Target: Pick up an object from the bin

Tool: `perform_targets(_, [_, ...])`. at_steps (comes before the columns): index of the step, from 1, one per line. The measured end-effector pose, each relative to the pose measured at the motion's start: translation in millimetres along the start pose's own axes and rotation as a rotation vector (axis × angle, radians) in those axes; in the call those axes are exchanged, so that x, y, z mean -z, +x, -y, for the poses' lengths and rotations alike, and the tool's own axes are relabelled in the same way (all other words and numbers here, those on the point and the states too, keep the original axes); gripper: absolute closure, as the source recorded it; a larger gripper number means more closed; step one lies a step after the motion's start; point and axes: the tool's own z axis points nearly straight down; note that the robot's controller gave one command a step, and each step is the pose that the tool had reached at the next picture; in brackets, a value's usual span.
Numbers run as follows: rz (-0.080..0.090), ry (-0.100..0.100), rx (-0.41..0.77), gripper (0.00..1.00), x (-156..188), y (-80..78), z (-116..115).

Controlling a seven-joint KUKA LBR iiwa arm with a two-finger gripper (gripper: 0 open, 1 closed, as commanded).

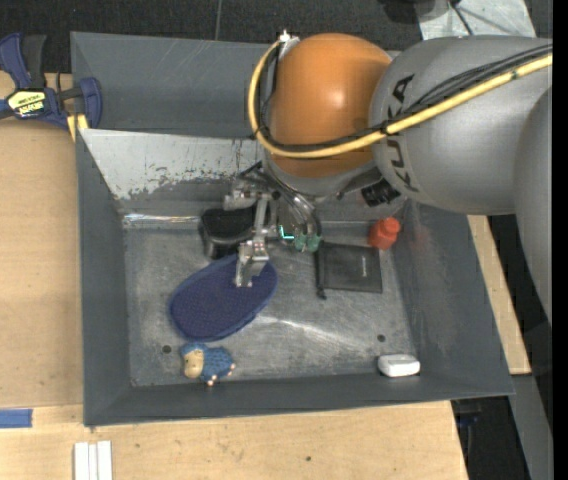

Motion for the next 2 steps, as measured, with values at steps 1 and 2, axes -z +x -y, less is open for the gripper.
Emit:
perform_targets(1, [0.018, -0.003, 0.210, 0.00, -83, 2.3, -2])
perform_targets(2, [0.014, 0.001, 0.519, 0.00, -91, 30.0, -8])
